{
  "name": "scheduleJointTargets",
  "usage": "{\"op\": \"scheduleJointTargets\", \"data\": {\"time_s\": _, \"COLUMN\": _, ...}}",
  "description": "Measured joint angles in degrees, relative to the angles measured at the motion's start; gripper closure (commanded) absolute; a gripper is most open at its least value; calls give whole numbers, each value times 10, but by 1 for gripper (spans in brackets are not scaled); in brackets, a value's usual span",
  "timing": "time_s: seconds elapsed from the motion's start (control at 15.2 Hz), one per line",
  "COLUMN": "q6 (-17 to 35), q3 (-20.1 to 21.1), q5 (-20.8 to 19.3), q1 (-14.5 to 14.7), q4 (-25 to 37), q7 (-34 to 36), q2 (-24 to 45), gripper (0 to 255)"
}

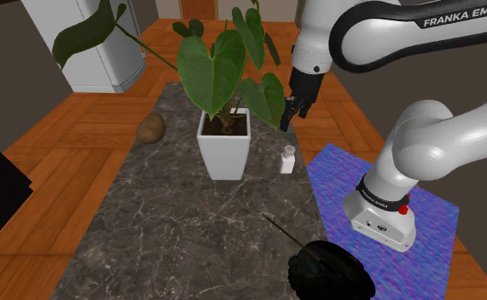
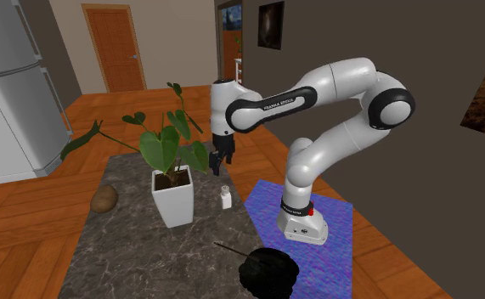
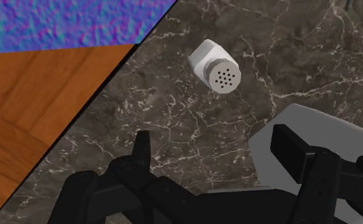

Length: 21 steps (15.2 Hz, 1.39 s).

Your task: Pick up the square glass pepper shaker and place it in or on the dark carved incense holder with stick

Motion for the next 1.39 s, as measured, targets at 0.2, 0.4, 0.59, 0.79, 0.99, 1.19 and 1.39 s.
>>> {"op": "scheduleJointTargets", "data": {"time_s": 0.2, "q6": 40, "q3": 25, "q5": 29, "q1": 23, "q4": -40, "q7": 18, "q2": 9, "gripper": 0}}
{"op": "scheduleJointTargets", "data": {"time_s": 0.4, "q6": 67, "q3": 38, "q5": 43, "q1": 34, "q4": -61, "q7": 26, "q2": 19, "gripper": 0}}
{"op": "scheduleJointTargets", "data": {"time_s": 0.59, "q6": 98, "q3": 45, "q5": 50, "q1": 37, "q4": -76, "q7": 26, "q2": 35, "gripper": 0}}
{"op": "scheduleJointTargets", "data": {"time_s": 0.79, "q6": 120, "q3": 48, "q5": 54, "q1": 38, "q4": -87, "q7": 25, "q2": 46, "gripper": 0}}
{"op": "scheduleJointTargets", "data": {"time_s": 0.99, "q6": 124, "q3": 49, "q5": 55, "q1": 39, "q4": -89, "q7": 25, "q2": 48, "gripper": 0}}
{"op": "scheduleJointTargets", "data": {"time_s": 1.19, "q6": 124, "q3": 49, "q5": 55, "q1": 39, "q4": -89, "q7": 25, "q2": 48, "gripper": 0}}
{"op": "scheduleJointTargets", "data": {"time_s": 1.39, "q6": 124, "q3": 49, "q5": 55, "q1": 39, "q4": -89, "q7": 25, "q2": 48, "gripper": 255}}
